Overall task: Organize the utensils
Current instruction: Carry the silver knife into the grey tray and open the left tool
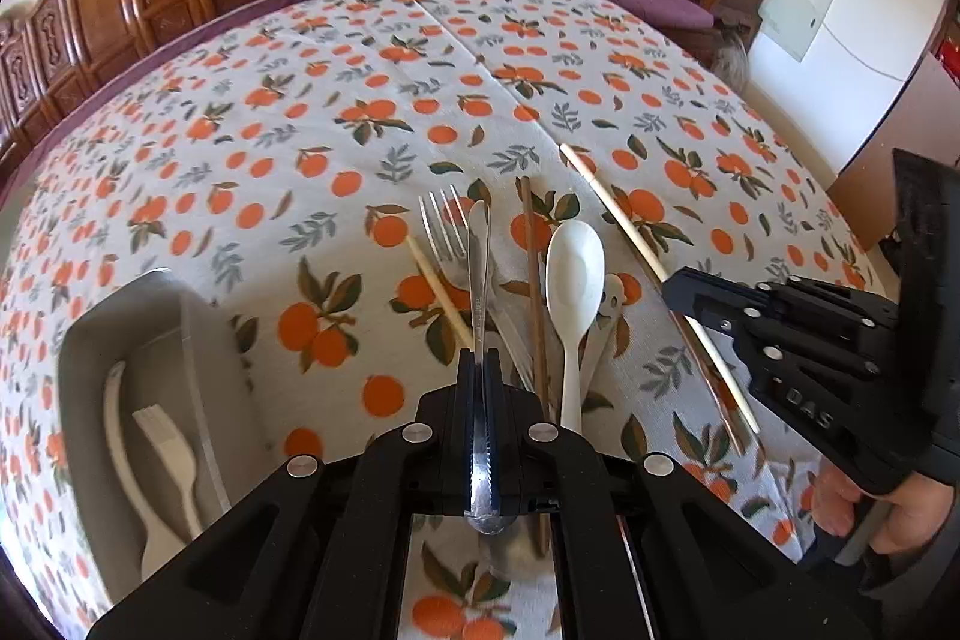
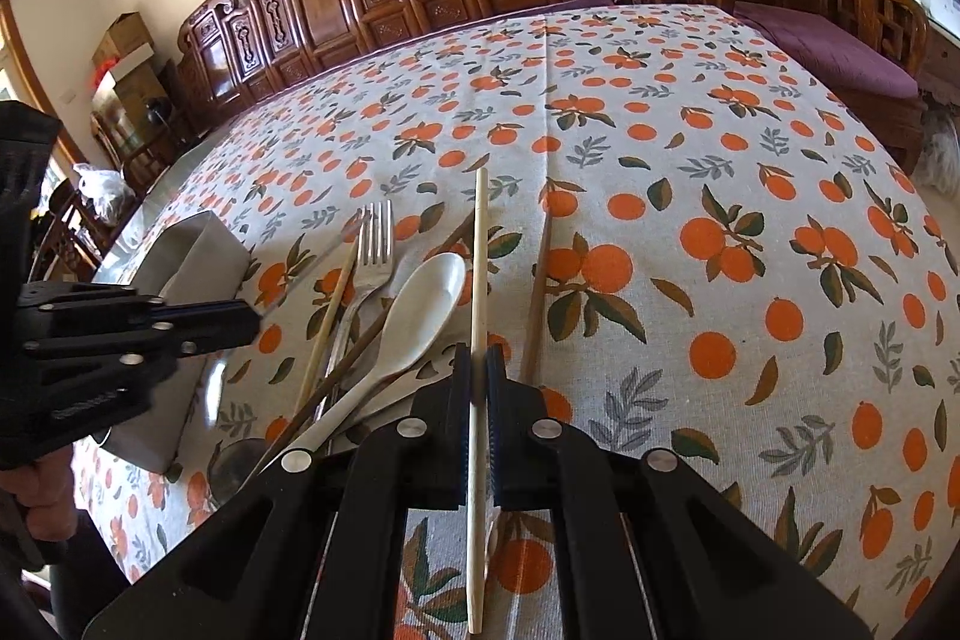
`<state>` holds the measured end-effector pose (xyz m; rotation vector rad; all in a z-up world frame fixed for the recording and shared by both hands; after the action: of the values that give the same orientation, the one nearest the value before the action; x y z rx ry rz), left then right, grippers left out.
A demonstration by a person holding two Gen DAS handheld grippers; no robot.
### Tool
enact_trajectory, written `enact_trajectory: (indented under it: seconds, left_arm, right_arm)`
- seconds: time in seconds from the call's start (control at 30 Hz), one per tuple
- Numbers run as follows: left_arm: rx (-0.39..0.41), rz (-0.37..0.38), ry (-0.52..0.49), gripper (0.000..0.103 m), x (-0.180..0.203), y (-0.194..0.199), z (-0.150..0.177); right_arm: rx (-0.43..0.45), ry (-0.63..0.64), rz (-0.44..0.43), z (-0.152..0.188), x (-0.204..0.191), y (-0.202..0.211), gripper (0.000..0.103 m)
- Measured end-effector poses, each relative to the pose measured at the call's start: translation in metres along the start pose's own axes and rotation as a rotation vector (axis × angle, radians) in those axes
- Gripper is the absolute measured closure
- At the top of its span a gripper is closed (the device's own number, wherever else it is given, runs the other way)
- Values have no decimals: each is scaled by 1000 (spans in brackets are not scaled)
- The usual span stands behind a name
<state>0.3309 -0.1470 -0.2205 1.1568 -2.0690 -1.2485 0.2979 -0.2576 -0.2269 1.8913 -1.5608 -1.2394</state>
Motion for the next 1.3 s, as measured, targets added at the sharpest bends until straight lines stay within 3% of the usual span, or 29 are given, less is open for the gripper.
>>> enact_trajectory:
  seconds: [0.5,0.9,1.3]
  left_arm:
    - [74,-49,47,101,-23,70,24]
    - [118,-97,95,101,-47,131,43]
    - [108,-131,165,101,-71,157,58]
  right_arm:
    - [-22,87,24,10,-38,19,97]
    - [29,183,-39,-11,-112,84,97]
    - [53,218,-62,-29,-151,131,97]
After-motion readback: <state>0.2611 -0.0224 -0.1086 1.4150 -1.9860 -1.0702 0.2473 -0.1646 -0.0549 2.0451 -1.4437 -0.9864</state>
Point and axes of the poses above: each gripper's, at about its wrist camera, not at the fingertips, and y roughly against the way its jaws point, x to its right, z to its underside, the point moved 4 cm from there along -y, roughly the way its jaws point, and after that the axes turned 10 degrees about -y, right-handed, at the moved point
